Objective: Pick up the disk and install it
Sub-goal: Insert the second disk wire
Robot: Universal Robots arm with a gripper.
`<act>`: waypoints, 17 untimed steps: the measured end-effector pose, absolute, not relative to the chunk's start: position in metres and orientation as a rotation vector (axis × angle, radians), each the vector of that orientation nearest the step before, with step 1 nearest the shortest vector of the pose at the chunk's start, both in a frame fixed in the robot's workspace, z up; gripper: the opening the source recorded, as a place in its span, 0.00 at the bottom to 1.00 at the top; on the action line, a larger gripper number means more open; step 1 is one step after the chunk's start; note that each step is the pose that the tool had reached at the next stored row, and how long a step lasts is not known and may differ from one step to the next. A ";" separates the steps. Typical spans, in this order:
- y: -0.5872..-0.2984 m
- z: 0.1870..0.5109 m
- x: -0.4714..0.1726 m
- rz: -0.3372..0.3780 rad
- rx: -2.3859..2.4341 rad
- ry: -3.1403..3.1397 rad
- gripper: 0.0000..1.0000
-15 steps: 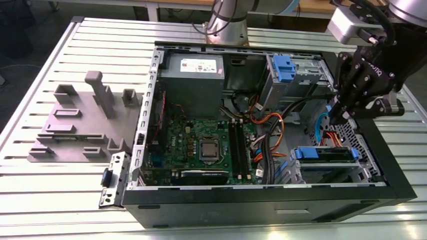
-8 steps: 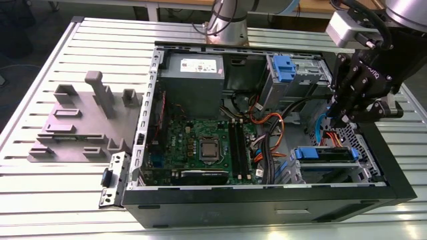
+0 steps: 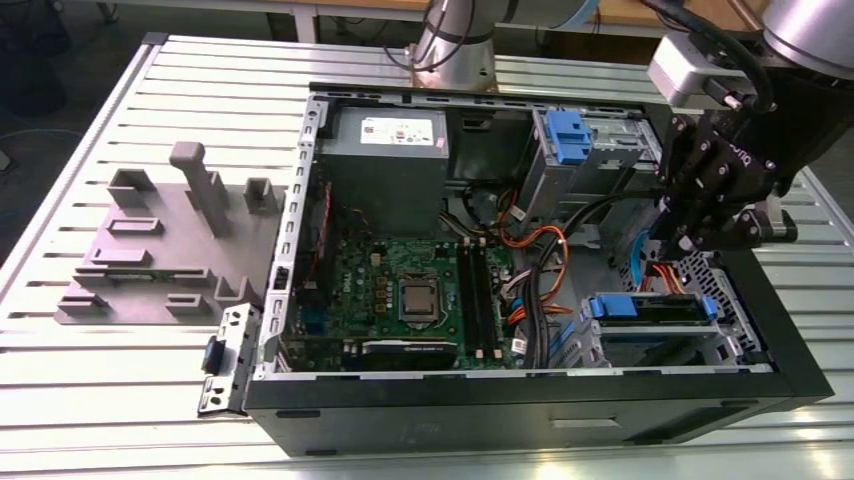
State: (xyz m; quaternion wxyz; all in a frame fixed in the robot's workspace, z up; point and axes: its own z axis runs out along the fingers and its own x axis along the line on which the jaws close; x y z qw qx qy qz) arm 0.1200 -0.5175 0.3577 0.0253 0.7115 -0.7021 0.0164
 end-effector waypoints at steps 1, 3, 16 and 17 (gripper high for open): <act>-0.517 0.357 0.120 0.050 2.199 -2.170 0.29; -0.517 0.356 0.121 0.047 2.199 -2.169 0.23; -0.528 0.355 0.116 0.049 2.211 -2.157 0.16; -0.529 0.355 0.115 0.049 2.214 -2.155 0.16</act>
